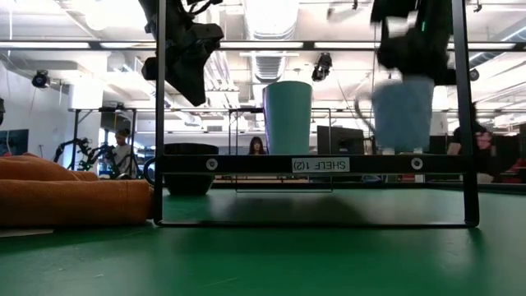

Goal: Stack small to large cups/mugs on shelf
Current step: Put the blue mug on the shelf

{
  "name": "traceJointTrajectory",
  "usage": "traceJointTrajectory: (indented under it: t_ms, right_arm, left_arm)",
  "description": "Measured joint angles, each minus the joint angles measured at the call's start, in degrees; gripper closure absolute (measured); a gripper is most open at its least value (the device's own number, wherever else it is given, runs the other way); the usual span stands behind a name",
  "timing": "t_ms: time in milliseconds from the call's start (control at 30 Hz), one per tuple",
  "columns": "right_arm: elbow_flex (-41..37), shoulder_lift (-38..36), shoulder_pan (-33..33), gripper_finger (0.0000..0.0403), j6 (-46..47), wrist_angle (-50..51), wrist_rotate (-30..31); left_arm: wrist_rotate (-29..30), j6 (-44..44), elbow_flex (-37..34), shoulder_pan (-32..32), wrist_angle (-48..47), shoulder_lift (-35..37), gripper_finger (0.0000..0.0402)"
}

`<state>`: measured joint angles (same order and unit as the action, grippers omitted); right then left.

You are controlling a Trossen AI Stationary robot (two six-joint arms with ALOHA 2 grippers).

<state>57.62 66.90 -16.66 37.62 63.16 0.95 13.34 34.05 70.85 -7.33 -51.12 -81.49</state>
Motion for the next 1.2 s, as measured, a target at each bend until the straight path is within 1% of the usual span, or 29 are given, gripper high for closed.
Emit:
traceJointTrajectory:
  t_ms: [100,200,267,333,400,500,633,733,900,1000,1200]
  right_arm:
    - [5.7,-0.3,5.6,0.0388,2.8,3.4,0.5]
    - [11.3,1.4,11.2,0.0388,6.2,3.5,1.9]
    - [14.2,3.7,14.3,0.0388,8.1,5.5,3.8]
    - [16.4,6.5,16.5,0.0389,10.0,8.6,4.2]
    - [18.2,9.6,17.9,0.0389,12.0,8.9,4.9]
    - [20.3,14.0,18.9,0.0389,13.4,7.7,5.3]
    - [23.6,19.8,20.0,0.0389,12.9,2.7,5.0]
    - [26.5,23.5,20.8,0.0389,12.3,3.0,4.5]
    - [30.2,28.7,21.8,0.0389,12.3,0.5,4.5]
    - [31.1,31.3,21.8,0.0384,13.8,-2.7,4.5]
    - [30.7,34.6,21.4,0.0379,14.7,-4.3,4.7]
  left_arm:
    - [0.0,0.0,0.0,-0.1,0.0,0.0,0.0333]
    - [0.3,-0.1,0.0,-0.2,0.1,0.0,0.0333]
    - [0.3,-0.2,0.0,-0.2,0.0,0.0,0.0333]
    - [0.3,-0.2,0.0,-0.2,0.1,0.0,0.0333]
    - [0.4,-0.2,0.0,-0.2,0.1,0.0,0.0333]
    - [0.4,0.0,0.0,-0.2,0.1,0.0,0.0333]
    - [0.4,0.0,0.0,-0.1,0.0,0.0,0.0333]
    - [0.4,0.0,0.0,0.0,-0.3,0.0,0.0333]
    - [0.4,-0.3,0.0,0.0,-0.4,0.0,0.0333]
    - [0.4,-0.3,0.0,0.0,-0.4,0.0,0.0333]
    - [0.4,-0.7,-0.1,0.5,-1.1,0.2,0.0333]
